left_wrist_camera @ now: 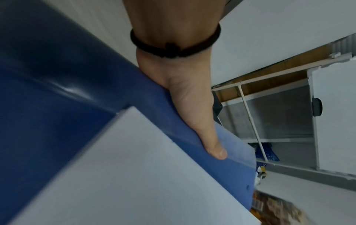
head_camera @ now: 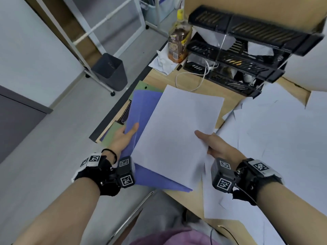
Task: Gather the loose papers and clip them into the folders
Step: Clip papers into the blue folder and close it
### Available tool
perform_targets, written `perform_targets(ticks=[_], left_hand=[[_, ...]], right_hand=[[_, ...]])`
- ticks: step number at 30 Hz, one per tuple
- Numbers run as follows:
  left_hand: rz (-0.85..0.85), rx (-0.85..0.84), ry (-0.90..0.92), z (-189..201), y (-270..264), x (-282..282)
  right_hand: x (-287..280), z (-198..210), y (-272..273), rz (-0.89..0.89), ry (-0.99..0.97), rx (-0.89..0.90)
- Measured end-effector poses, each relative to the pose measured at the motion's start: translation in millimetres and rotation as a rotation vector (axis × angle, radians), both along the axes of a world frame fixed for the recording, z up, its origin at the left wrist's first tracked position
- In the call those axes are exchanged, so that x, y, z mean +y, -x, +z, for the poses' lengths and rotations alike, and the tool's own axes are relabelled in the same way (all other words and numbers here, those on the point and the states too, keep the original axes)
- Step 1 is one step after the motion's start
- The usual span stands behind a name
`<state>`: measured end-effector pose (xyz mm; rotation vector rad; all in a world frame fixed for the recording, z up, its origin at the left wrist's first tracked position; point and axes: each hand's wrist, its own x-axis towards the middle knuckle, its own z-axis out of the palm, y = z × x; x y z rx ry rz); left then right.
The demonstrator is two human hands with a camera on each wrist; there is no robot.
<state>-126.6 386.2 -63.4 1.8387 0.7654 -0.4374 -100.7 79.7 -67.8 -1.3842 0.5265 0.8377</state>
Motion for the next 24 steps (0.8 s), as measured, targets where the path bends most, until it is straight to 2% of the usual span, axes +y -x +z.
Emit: perform_targets(ticks=[4, 7, 12, 15, 17, 20, 24], left_hand=[[-0.018, -0.088, 0.095, 12, -5, -62], [-0.093, -0.114, 0.180, 15, -11, -132], [-0.345, -0.146, 0.286, 6, -1, -266], [-0.488, -0.092, 0.309, 3, 17, -335], [-0.583, -0.057, 0.297, 2, 28, -364], [-0.696, -0.020, 0.283, 2, 41, -387], [-0.840, 0.025, 0.321, -6, 44, -384]], right_hand=[[-58, 30, 14, -0.121, 0.056, -0.103], [-124, 45, 42, -0.235, 0.127, -0.141], [-244, 55, 119, -0.540, 0.286, -0.146], [-290, 51, 164, -0.747, 0.399, -0.130], [-307, 52, 184, -0.832, 0.432, -0.148], [-319, 59, 199, -0.905, 0.370, -0.202], [-316, 71, 205, -0.861, 0.317, -0.234]])
